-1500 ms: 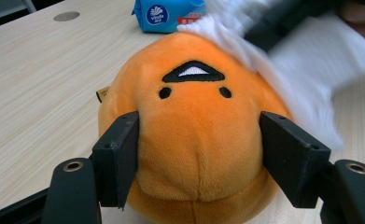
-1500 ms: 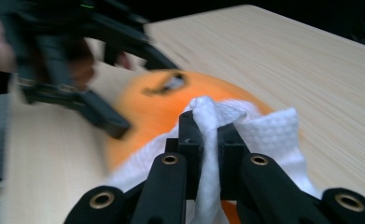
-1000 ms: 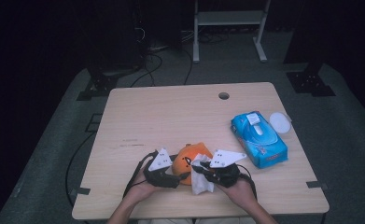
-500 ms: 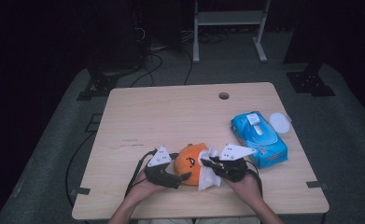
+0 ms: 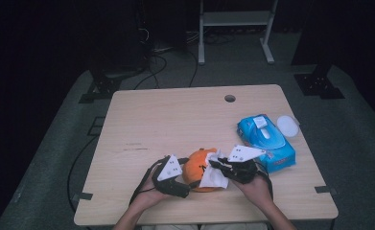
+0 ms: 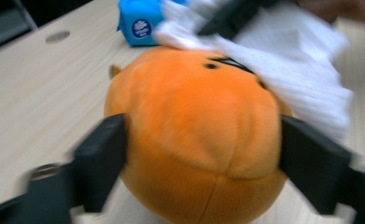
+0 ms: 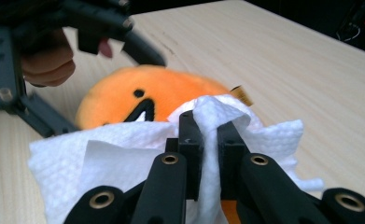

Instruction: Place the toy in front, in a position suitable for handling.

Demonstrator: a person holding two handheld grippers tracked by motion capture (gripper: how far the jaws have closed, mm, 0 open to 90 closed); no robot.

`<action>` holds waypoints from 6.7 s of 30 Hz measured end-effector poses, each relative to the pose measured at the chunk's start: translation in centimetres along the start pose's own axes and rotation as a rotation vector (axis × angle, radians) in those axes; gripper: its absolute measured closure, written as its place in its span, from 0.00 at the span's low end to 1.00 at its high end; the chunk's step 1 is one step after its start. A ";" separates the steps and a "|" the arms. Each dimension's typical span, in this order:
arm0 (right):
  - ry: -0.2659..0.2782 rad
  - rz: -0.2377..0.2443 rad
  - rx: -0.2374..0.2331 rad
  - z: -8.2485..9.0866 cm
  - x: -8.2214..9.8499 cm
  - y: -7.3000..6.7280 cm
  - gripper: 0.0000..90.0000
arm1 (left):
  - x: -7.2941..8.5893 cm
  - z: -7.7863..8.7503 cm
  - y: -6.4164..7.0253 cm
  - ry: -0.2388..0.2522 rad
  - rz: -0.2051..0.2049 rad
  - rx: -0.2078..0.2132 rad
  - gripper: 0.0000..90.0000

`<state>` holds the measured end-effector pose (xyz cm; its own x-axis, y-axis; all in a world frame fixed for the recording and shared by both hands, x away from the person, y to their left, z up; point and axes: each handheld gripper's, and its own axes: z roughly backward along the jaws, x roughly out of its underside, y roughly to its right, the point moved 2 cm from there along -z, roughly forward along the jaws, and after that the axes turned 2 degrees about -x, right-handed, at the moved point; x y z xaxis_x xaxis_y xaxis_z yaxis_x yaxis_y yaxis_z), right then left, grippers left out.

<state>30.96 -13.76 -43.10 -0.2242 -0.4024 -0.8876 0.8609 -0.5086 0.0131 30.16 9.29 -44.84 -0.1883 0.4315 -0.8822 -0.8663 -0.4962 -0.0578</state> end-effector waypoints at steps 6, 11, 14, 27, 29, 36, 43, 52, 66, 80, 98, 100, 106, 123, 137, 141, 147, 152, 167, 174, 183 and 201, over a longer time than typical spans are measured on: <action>0.002 0.082 -0.051 -0.5 -1.2 -3.1 0.93 | 0.1 0.3 0.6 -0.023 -0.047 0.012 0.30; 0.016 0.104 -0.075 -0.4 -2.3 -3.2 0.93 | -0.6 0.0 2.1 -0.026 -0.201 -0.002 0.37; 0.010 0.087 -0.039 -0.1 -2.1 -2.0 0.93 | -0.6 0.0 1.9 -0.011 -0.190 0.002 0.35; 0.011 0.090 -0.094 -0.3 -2.2 -3.6 0.93 | -0.6 0.0 2.5 -0.019 -0.234 -0.002 0.39; 0.005 0.092 -0.087 -0.3 -2.2 -3.6 0.93 | -0.6 0.1 2.7 -0.021 -0.260 -0.012 0.39; -0.002 0.009 -0.005 0.5 -0.9 -0.3 0.93 | -0.4 -0.1 2.2 -0.003 -0.219 0.008 0.38; 0.002 0.061 -0.042 -0.1 -1.6 -2.9 0.93 | -0.6 0.2 1.6 0.003 -0.079 0.062 0.30; -0.015 -0.034 0.040 0.9 0.0 1.1 0.93 | 0.0 0.3 1.0 0.004 -0.100 0.034 0.42; -0.017 0.018 0.013 0.2 -0.6 -0.6 0.93 | 0.0 0.3 0.7 0.014 -0.075 0.013 0.39; -0.043 0.026 0.022 0.4 -0.3 -0.9 0.93 | 1.0 0.7 -0.6 0.000 -0.019 0.001 0.40; -0.052 -0.062 0.024 0.8 1.1 0.8 0.93 | 1.7 0.9 -1.9 0.000 0.039 -0.004 0.41; -0.031 -0.055 0.004 0.8 0.7 0.2 0.93 | 1.8 0.9 -2.0 0.001 0.044 -0.005 0.41; -0.024 -0.010 -0.021 0.3 0.0 -0.9 0.93 | 1.9 0.9 -2.0 0.009 0.058 -0.004 0.41; -0.033 -0.109 -0.026 -1.1 -0.3 0.5 0.94 | 1.4 0.4 -1.6 -0.026 0.024 -0.025 0.45; -0.062 -0.108 0.043 -0.3 0.7 1.4 0.94 | 1.0 0.8 -1.0 0.005 0.028 0.015 0.41; -0.043 -0.011 -0.022 0.0 0.4 -0.6 0.94 | 0.8 1.1 -2.4 0.026 0.191 0.024 0.11; -0.041 -0.033 -0.022 -0.4 0.1 0.3 0.94 | 1.0 0.4 -1.9 -0.003 0.158 0.053 0.44; -0.045 -0.101 0.037 -0.4 0.5 1.5 0.94 | 0.1 0.0 -0.5 0.050 0.093 -0.050 0.54; -0.091 0.032 -0.113 0.1 0.7 -0.3 0.93 | 0.0 -0.1 -0.2 0.039 0.126 0.022 0.11; -0.061 -0.004 -0.118 0.8 0.2 0.5 0.93 | 0.2 -0.2 -0.2 0.038 0.097 0.006 0.43; 0.064 -0.043 -0.012 1.5 -1.6 0.9 0.93 | -0.8 -0.7 1.8 0.105 -0.144 -0.134 0.48; 0.009 -0.114 0.006 1.2 -0.2 2.4 0.93 | -0.1 -0.7 2.2 0.097 -0.186 -0.099 0.45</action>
<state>32.52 -15.82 -42.32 -0.3158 -0.3347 -0.8878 0.8274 -0.5552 -0.0850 28.58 7.67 -45.19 0.0198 0.4503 -0.8926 -0.8313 -0.4887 -0.2649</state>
